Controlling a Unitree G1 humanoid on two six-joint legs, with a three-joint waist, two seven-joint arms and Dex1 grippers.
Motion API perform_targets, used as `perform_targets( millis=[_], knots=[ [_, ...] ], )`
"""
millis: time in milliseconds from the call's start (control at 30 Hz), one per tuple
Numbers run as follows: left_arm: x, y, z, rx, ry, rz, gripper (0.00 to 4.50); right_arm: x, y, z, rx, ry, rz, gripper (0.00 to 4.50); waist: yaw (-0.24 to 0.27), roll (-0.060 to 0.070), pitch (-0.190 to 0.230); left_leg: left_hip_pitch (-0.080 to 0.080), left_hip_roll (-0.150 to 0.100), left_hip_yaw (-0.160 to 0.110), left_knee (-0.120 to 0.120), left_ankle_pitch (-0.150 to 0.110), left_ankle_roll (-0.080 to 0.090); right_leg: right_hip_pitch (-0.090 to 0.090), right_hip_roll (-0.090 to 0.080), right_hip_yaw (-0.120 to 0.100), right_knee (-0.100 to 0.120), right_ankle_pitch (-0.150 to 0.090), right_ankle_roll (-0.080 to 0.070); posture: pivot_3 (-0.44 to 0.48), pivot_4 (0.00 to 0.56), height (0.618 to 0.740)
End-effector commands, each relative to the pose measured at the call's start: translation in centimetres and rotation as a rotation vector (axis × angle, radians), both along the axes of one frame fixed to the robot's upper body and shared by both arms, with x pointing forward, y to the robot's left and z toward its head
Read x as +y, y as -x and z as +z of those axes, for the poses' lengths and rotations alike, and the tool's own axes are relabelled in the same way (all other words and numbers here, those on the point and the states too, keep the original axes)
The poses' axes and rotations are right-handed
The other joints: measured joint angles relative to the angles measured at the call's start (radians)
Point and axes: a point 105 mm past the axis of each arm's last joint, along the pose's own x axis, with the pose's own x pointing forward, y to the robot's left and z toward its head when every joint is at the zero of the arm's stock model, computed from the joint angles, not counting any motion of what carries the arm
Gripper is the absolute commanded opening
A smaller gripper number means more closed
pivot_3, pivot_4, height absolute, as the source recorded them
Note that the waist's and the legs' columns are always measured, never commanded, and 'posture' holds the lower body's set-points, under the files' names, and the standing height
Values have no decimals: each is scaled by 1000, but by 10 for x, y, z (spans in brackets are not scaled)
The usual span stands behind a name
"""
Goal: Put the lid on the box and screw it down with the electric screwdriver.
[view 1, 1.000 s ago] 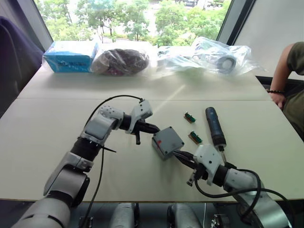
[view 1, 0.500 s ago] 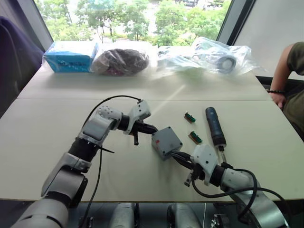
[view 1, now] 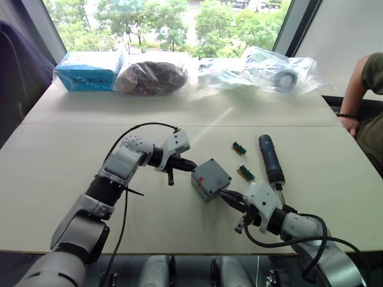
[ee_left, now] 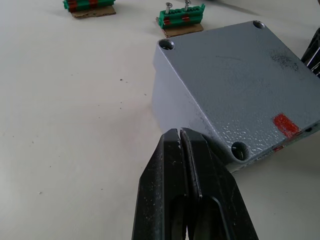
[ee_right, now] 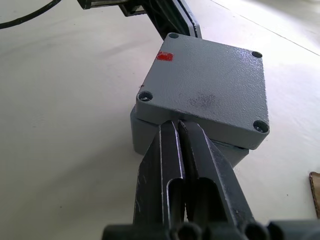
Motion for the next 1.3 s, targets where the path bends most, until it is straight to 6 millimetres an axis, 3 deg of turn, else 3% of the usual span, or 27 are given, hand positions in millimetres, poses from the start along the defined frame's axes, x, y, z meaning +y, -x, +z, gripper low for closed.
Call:
perform_targets(
  millis=[33, 567, 1033, 1300],
  knots=[
    [-11, 7, 6, -30, 11, -62, 0, 5, 2, 15, -50, -31, 16, 73, 0, 0, 0, 0, 0, 0, 0, 0, 0, 0, 0, 0, 0, 0, 0, 0, 150, 740],
    [-6, 9, 2, -22, -8, -56, 0, 7, 6, 11, -37, -27, 37, 73, 0, 0, 0, 0, 0, 0, 0, 0, 0, 0, 0, 0, 0, 0, 0, 0, 150, 740],
    [2, -24, 13, -97, 19, 65, 0, -6, 6, 3, -1, 16, 9, 73, -1, 0, 0, 0, 0, 0, 0, 0, 0, 0, 0, 0, 0, 0, 0, 0, 150, 740],
    [-7, -16, 16, -67, 64, 36, 0, -6, 5, 2, 3, 20, 7, 73, -1, 0, 0, 0, 0, 0, 0, 0, 0, 0, 0, 0, 0, 0, 0, 0, 150, 740]
  ],
)
